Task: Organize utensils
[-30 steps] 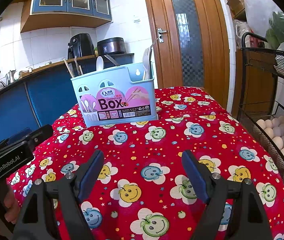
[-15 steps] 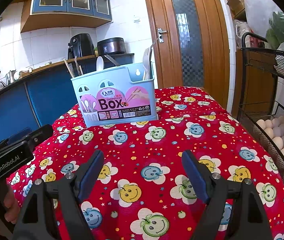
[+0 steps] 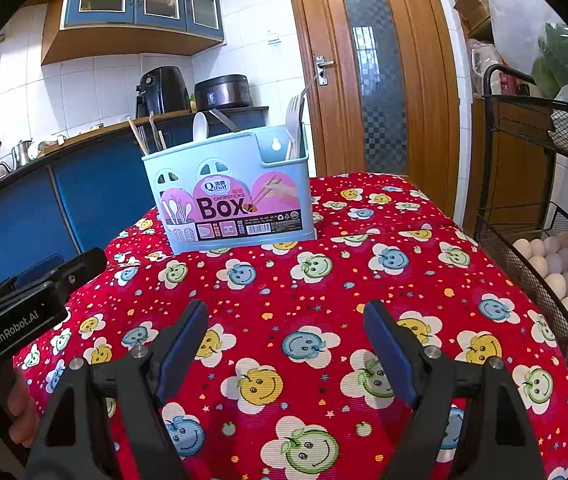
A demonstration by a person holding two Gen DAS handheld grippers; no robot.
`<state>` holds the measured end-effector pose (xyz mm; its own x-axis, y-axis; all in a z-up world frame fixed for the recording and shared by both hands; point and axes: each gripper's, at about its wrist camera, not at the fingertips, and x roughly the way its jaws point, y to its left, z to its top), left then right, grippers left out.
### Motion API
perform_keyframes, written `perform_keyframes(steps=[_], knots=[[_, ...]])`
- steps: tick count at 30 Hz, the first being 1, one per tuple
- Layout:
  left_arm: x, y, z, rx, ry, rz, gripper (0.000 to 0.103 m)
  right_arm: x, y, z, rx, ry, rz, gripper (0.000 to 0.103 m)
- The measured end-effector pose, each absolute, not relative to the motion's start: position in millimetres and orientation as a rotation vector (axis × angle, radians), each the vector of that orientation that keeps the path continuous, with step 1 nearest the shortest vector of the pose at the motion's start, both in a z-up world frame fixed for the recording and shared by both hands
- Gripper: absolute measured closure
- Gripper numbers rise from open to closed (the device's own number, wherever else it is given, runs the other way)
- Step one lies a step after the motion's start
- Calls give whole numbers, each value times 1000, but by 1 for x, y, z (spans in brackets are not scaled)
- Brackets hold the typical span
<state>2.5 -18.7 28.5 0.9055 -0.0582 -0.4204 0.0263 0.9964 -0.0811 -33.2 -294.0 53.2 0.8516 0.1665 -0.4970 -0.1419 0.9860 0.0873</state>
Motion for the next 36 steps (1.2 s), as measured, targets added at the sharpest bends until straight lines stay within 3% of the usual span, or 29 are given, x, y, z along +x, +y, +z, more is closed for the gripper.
perform_keyframes(steps=[36], knots=[[3, -22, 29, -77, 437, -45, 26, -33, -294, 53, 47, 529, 162, 21]])
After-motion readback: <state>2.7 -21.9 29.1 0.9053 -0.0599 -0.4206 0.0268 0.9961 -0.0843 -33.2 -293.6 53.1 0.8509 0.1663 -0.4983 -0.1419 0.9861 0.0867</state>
